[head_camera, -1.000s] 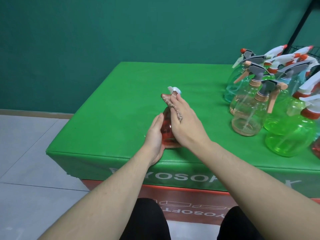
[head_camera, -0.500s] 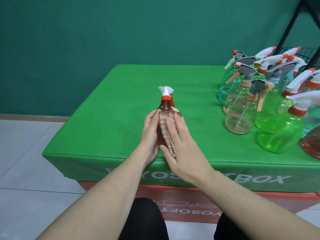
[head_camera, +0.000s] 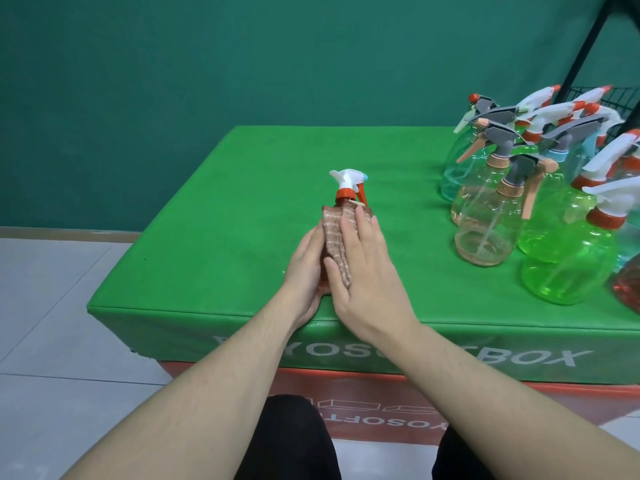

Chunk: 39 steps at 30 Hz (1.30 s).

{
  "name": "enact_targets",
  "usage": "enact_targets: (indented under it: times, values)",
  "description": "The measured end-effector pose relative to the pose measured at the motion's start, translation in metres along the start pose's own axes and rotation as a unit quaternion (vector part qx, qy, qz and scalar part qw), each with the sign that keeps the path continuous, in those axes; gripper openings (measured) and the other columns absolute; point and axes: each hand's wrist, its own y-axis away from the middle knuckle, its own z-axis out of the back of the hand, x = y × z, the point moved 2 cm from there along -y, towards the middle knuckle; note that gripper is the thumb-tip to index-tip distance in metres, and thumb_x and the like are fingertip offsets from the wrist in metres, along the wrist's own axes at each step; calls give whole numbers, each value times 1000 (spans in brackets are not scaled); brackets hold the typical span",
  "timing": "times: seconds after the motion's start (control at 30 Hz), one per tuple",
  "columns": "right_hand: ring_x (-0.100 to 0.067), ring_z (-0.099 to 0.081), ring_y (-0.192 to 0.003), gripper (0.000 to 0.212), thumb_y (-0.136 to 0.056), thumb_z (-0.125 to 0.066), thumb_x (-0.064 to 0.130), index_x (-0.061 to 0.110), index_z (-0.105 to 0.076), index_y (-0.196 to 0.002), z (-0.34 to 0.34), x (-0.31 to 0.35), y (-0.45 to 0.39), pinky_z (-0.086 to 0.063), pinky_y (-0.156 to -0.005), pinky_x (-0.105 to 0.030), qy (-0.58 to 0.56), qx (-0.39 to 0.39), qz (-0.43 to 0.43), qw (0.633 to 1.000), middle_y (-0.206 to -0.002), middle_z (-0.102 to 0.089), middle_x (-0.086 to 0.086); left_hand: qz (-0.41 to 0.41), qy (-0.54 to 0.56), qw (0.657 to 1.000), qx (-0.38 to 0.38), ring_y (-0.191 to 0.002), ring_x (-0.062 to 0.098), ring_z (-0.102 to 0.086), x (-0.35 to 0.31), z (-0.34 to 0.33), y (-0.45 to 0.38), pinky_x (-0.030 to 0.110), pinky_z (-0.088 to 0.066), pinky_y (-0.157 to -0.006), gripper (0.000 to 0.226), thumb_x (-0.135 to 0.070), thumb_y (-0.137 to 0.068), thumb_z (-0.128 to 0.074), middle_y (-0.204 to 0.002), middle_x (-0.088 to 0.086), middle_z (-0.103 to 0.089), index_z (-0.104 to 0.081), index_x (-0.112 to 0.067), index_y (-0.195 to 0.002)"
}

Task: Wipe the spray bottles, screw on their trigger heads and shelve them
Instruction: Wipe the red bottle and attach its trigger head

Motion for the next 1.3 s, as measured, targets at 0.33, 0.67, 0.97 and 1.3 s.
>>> enact_targets:
  times: [0.33,0.67,0.97,1.3]
  values:
    - [-2,-13,-152,52,-109,-27,37,22,-30,-159,15,-5,-62,-9,-115,-16,-179,42,-147,972,-167,-19,10,24,31,999,0,-90,28,-76,0,2,2,57,-62,-70,38,-45,-108,-43,-117,9,-74,-56,-22,-134]
    - [-17,-12,-155,60,-104,-24,41,16,-32,-157,6,3,-29,-12,-126,-38,-103,18,-14,994,-168,-18,-5,17,40,998,-44,-91,14,-76,7,7,-5,30,-59,-61,46,-47,-109,-39,-114,2,-77,-60,-18,-138]
    - [-28,10,-156,63,-105,-24,41,18,-6,-161,-1,-6,24,-15,-124,-54,16,55,84,995,-169,4,-10,12,100,993,-57,-126,40,-63,6,5,-5,56,-47,-110,69,-56,-96,-50,-133,22,-67,-50,-8,-146]
    - [-21,14,-155,63,-104,-22,40,18,-12,-162,-1,1,25,-15,-126,-49,-34,50,66,996,-170,5,-2,11,103,995,-1,-128,36,-63,1,4,-2,52,-47,-112,101,-75,-71,-76,-136,21,-66,-55,-9,-145]
